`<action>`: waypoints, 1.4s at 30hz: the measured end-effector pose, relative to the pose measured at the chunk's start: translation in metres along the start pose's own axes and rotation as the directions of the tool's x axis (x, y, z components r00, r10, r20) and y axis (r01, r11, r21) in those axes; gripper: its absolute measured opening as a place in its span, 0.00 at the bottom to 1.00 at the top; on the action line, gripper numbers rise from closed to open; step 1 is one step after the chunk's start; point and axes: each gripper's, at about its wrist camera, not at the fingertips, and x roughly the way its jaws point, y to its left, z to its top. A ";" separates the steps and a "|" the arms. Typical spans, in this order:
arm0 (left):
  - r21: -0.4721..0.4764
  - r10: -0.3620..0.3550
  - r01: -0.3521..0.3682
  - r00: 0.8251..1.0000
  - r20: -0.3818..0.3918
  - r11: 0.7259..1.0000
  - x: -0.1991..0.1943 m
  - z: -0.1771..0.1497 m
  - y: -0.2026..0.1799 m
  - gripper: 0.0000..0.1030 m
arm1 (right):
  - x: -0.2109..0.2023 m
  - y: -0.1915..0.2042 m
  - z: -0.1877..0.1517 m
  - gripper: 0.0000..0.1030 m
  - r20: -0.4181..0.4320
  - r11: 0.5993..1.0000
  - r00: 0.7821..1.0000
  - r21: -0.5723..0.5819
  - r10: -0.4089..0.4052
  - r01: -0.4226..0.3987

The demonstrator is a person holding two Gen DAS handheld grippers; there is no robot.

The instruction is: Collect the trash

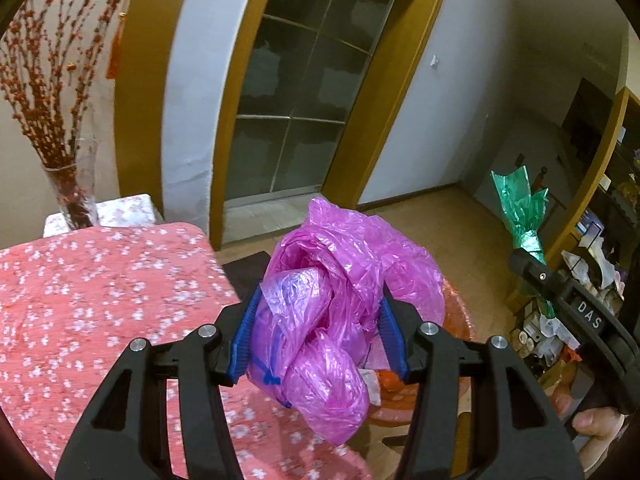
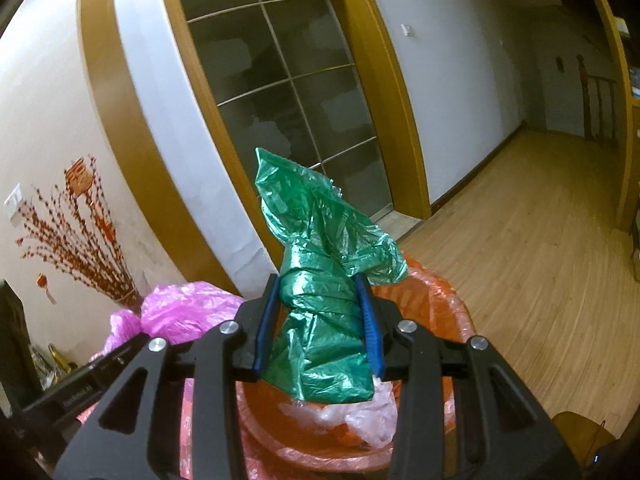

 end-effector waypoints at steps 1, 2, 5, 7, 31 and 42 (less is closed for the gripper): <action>0.003 -0.003 0.003 1.000 -0.005 1.000 0.004 0.000 -0.002 0.52 | 0.001 -0.003 0.001 0.36 0.000 1.000 1.000 0.008 -0.001 0.001; 0.006 -0.005 0.005 1.000 -0.008 1.000 0.006 0.001 -0.004 0.52 | 0.002 -0.006 0.002 0.36 0.001 1.000 1.000 0.015 -0.002 0.002; 0.012 -0.014 0.014 1.000 -0.023 1.000 0.017 0.000 -0.013 0.52 | 0.004 -0.013 0.005 0.36 0.003 1.000 1.000 0.030 -0.005 0.004; 0.013 -0.019 0.020 0.999 -0.032 1.000 0.024 -0.001 -0.017 0.53 | 0.007 -0.015 0.006 0.39 0.003 0.999 1.000 0.038 0.000 0.000; 0.074 0.160 -0.164 0.986 0.055 0.984 -0.053 -0.040 0.015 0.92 | -0.049 0.013 -0.036 0.95 0.134 0.986 0.984 -0.106 -0.117 0.132; 0.089 0.374 -0.401 0.900 0.223 0.912 -0.138 -0.080 0.038 0.98 | -0.097 0.054 -0.075 0.96 0.106 0.982 0.994 -0.182 -0.023 0.042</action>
